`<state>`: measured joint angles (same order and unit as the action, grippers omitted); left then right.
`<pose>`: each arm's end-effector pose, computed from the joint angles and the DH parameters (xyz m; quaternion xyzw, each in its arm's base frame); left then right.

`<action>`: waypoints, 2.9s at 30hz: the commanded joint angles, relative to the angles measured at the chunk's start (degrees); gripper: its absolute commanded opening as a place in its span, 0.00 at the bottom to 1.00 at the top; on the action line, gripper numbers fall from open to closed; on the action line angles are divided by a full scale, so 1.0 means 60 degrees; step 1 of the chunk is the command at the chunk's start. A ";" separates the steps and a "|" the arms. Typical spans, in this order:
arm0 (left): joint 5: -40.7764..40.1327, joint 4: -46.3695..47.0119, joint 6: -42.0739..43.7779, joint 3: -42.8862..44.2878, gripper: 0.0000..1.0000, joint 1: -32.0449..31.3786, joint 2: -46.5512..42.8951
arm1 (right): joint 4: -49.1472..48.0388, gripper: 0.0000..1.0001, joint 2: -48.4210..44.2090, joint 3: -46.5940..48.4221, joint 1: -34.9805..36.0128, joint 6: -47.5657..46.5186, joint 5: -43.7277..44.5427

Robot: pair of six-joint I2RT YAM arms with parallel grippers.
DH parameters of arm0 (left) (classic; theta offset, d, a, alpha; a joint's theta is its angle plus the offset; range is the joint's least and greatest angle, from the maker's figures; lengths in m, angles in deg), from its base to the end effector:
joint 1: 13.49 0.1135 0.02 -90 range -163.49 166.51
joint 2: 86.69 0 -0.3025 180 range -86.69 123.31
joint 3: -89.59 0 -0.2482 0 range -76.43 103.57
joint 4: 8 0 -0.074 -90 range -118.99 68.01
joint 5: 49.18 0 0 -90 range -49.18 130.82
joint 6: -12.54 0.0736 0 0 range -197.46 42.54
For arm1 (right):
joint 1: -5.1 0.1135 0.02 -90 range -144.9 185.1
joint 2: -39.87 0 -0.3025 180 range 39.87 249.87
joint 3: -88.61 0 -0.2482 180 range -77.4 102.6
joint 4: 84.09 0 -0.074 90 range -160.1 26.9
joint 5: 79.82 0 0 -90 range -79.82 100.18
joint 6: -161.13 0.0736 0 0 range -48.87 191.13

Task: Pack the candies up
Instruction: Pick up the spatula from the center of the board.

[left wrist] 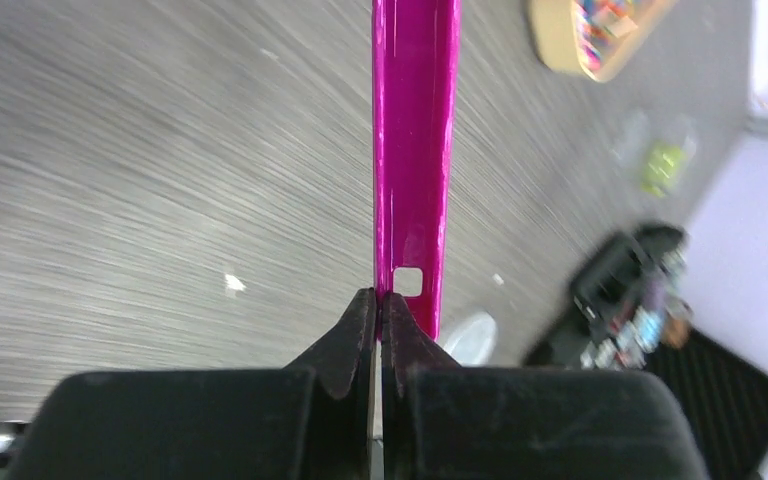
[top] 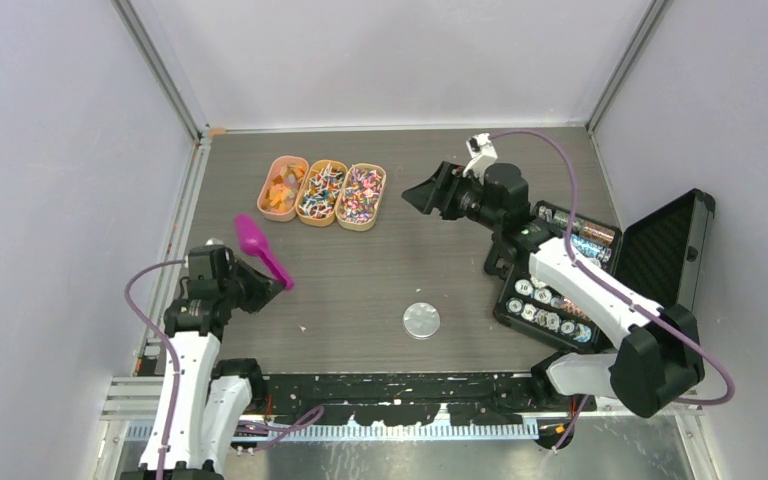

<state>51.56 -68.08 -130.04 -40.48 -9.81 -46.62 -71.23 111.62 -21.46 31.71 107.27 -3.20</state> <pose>0.1273 -0.0056 0.2383 -0.4133 0.8406 -0.2203 0.2719 0.2733 0.1560 0.3560 -0.0056 0.7895 0.3947 0.4701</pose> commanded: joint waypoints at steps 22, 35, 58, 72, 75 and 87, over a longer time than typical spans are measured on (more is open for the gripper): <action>0.6148 0.8690 -0.5269 -0.0762 0.00 -0.3130 -0.0905 | -0.6100 0.61 0.2360 -0.0496 0.0763 0.6605 -0.0350; 0.5790 0.9312 -0.4808 -0.0676 0.00 -0.5293 -0.0136 | -0.8834 0.60 0.3203 -0.0528 0.1086 0.6899 -0.1870; 0.5153 1.1378 -0.5676 -0.1447 0.00 -0.5873 -0.0148 | -0.8358 0.40 0.2764 -0.0816 0.1055 0.6408 -0.2380; 0.5107 1.1430 -0.5797 -0.1759 0.00 -0.5873 -0.0342 | -1.0991 0.12 0.3465 -0.1084 0.1050 0.7863 -0.2940; 0.5090 1.1452 -0.5786 -0.1772 0.00 -0.5873 -0.0320 | -1.0899 0.02 0.3500 -0.1035 0.1043 0.7878 -0.2958; 0.3582 0.7047 -0.3331 -0.0768 0.87 -0.5858 -0.1202 | -0.7049 0.00 0.2029 -0.1120 0.0726 0.7367 -0.2116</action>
<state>78.03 -12.27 -159.46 -50.95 -44.89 -50.88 -126.46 130.85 -29.15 36.60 155.95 -18.70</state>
